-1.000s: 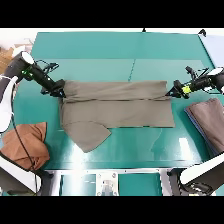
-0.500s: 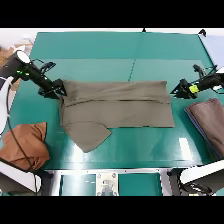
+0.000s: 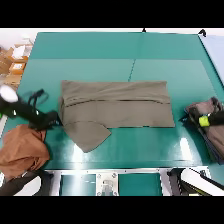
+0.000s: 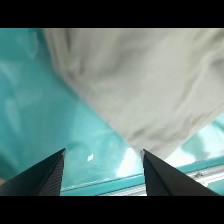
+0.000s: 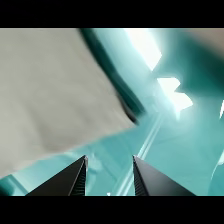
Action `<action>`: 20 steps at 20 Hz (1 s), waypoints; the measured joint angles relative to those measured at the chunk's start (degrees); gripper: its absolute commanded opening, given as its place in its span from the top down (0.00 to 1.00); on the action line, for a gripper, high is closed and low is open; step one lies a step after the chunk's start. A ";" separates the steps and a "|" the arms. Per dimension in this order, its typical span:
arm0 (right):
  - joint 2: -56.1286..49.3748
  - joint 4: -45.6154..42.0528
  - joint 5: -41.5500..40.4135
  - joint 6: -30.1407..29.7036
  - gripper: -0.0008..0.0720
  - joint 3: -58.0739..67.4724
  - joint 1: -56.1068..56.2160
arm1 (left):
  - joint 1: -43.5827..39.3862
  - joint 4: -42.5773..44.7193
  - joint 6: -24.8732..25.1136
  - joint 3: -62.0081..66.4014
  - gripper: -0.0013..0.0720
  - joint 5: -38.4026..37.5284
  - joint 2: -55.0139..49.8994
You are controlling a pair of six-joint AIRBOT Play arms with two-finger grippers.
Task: Fold the shirts.
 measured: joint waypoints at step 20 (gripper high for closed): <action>-3.34 21.09 -25.42 -6.58 0.96 -14.64 12.39 | -14.38 -15.80 -1.68 -18.08 0.95 30.32 8.92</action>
